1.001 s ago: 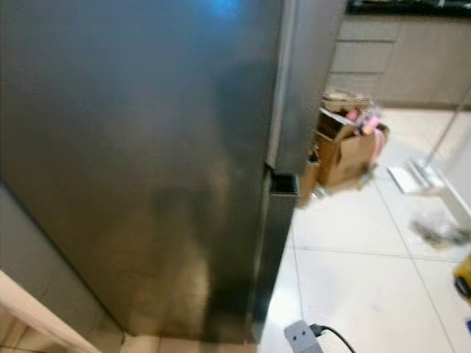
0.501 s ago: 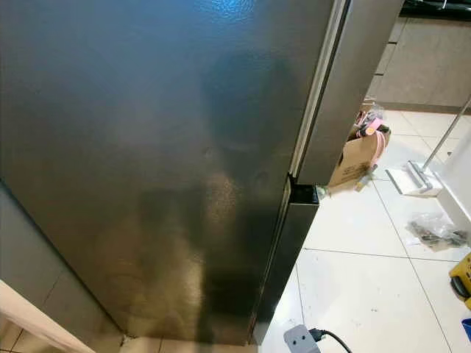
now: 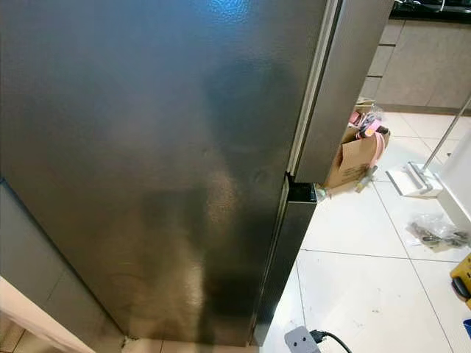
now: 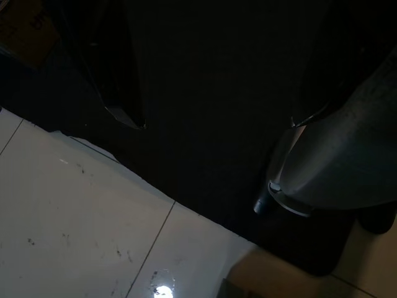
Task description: Restocking fridge
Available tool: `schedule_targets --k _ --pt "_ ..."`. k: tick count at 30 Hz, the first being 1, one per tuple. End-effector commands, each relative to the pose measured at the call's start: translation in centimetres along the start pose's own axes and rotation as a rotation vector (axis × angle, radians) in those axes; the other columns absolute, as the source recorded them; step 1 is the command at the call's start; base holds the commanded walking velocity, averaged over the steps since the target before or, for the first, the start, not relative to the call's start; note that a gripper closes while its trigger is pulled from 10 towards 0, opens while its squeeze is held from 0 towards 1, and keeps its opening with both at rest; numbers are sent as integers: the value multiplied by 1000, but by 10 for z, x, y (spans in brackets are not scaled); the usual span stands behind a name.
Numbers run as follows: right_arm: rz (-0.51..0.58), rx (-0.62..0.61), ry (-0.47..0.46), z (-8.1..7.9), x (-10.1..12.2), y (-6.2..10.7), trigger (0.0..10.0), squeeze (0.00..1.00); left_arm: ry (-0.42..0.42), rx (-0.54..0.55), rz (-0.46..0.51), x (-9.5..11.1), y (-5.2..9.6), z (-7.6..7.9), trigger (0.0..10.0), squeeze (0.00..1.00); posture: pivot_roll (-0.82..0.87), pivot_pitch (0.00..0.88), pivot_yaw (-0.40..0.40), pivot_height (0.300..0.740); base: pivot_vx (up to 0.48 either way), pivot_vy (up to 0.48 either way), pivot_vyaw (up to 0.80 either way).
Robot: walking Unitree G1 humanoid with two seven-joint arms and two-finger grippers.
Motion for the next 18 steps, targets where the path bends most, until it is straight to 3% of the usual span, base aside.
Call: schedule_targets --k 1,13,18 --pt "-12 9 -3 -2 -3 0 10000 0 -8 -7 25 5 -1 3 10000 0 -34 0 -1 740 0 247 0" --pt "-14 11 -2 -3 -4 0 10000 0 -13 -10 27 6 -1 4 10000 0 -34 0 -1 740 0 250 0" --pt "-15 11 -2 -3 -4 0 10000 0 -15 -10 29 6 -1 4 10000 0 -34 0 0 740 0 0 0"
Point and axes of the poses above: a point about 5 cm out from each wrist's last joint towards the gripper, its own y axis pointing back from the gripper into the wrist, its own x axis along the axis of the wrist's last joint, z = x × y, the point moved 1 cm from there along -y, pointing out of the wrist towards the gripper, and after that the axes turned 6 degrees about y, right-handed, at the moved point
